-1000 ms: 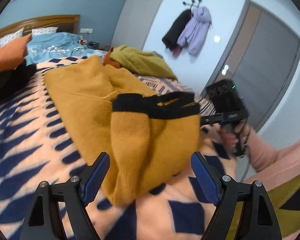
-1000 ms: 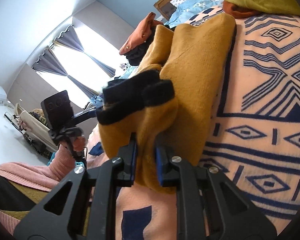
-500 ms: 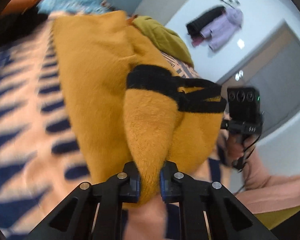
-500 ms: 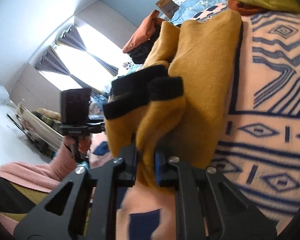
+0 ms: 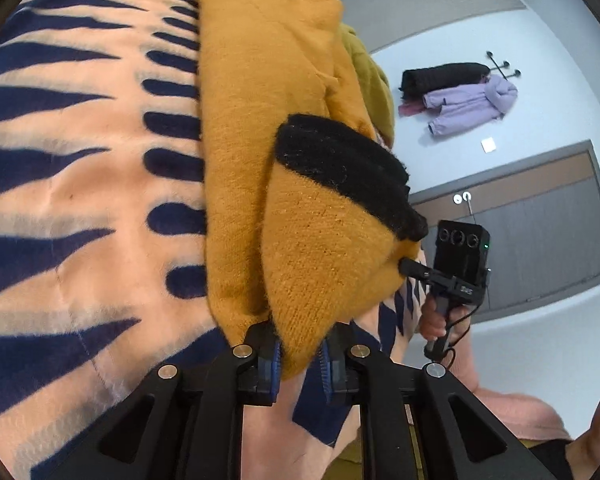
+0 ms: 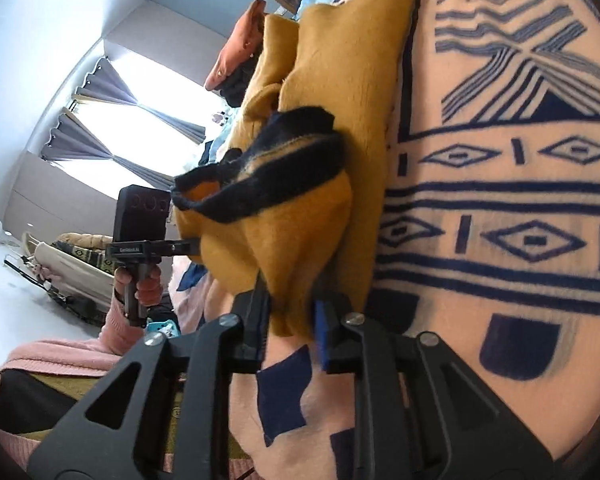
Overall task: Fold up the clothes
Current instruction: 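Fold the black-cuffed end over the cardigan with both grippers, then open both grippers and release the folded cardigan onto the blanket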
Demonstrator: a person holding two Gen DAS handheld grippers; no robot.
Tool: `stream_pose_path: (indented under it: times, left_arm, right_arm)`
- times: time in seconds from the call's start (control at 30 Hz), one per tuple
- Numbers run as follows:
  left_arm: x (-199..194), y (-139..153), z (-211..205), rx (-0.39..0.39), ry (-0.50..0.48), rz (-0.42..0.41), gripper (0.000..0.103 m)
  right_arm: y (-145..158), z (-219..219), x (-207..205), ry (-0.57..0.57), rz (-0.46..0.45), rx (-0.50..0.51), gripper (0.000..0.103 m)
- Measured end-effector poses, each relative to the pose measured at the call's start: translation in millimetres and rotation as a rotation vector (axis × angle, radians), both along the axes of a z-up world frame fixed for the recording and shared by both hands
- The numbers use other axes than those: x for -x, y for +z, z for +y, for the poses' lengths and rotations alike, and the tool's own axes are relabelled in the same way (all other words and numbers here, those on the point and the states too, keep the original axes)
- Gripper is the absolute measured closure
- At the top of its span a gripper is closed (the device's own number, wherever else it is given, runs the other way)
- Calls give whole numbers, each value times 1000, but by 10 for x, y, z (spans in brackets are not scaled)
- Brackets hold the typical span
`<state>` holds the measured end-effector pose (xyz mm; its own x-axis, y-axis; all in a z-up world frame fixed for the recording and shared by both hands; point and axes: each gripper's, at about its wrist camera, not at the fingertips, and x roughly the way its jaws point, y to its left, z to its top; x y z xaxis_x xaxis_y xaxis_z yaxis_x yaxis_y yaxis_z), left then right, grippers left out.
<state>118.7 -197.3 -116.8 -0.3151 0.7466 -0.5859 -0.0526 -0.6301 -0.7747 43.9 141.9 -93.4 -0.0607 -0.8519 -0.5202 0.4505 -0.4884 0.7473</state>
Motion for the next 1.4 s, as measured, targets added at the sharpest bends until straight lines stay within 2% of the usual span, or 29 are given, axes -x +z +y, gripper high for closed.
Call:
stream_pose_path:
  times: [0.03, 0.1, 0.13, 0.17, 0.2, 0.27, 0.33, 0.43, 0.53, 0.67, 0.73, 0.83, 0.9, 0.97, 1.07, 1.27, 1.4]
  left_arm:
    - [-33, 49, 9, 20, -2, 21, 84]
    - [-109, 177, 32, 76, -4, 78, 65]
    - [-166, 299, 52, 133, -2, 136, 58]
    - [-222, 422, 74, 188, 0, 194, 43]
    - [-276, 546, 98, 242, 1, 252, 38]
    - [-331, 781, 154, 327, -11, 357, 38]
    - [-360, 981, 314, 363, -80, 474, 35]
    - [-304, 989, 567, 440, -192, 565, 33]
    - [-50, 785, 669, 479, -248, 512, 33]
    - [269, 403, 456, 421, -224, 349, 33]
    - [286, 341, 357, 353, -208, 335, 33]
    - [258, 374, 291, 326, -196, 333, 33]
    - [192, 421, 289, 341, -198, 349, 33]
    - [125, 472, 290, 360, -199, 370, 31]
    - [25, 538, 250, 385, -188, 406, 28]
    - [-213, 742, 368, 458, -211, 518, 28]
    - [-315, 808, 528, 496, -264, 582, 22]
  right_arm:
    - [29, 11, -10, -10, 19, -23, 74]
    - [139, 44, -38, -32, 85, -64, 72]
    - [218, 66, -57, -45, 131, -82, 72]
    - [297, 87, -75, -57, 177, -100, 71]
    - [377, 108, -95, -70, 224, -118, 71]
    - [606, 106, -172, -76, 341, -128, 69]
    - [782, 7, -250, -47, 452, -126, 65]
    - [847, -284, -274, 68, 530, -144, 64]
    - [656, -557, -169, 129, 525, -234, 64]
    - [456, -560, -62, 136, 482, -278, 59]
    - [382, -547, -27, 137, 462, -288, 58]
    - [279, -529, 20, 138, 433, -304, 53]
    - [420, -554, -126, 144, 509, -331, 26]
    - [544, -575, -306, 161, 601, -359, 19]
    - [611, -637, -557, 225, 718, -398, 19]
    - [296, -919, -919, 366, 923, -604, 19]
    - [109, -1022, -917, 383, 994, -722, 21]
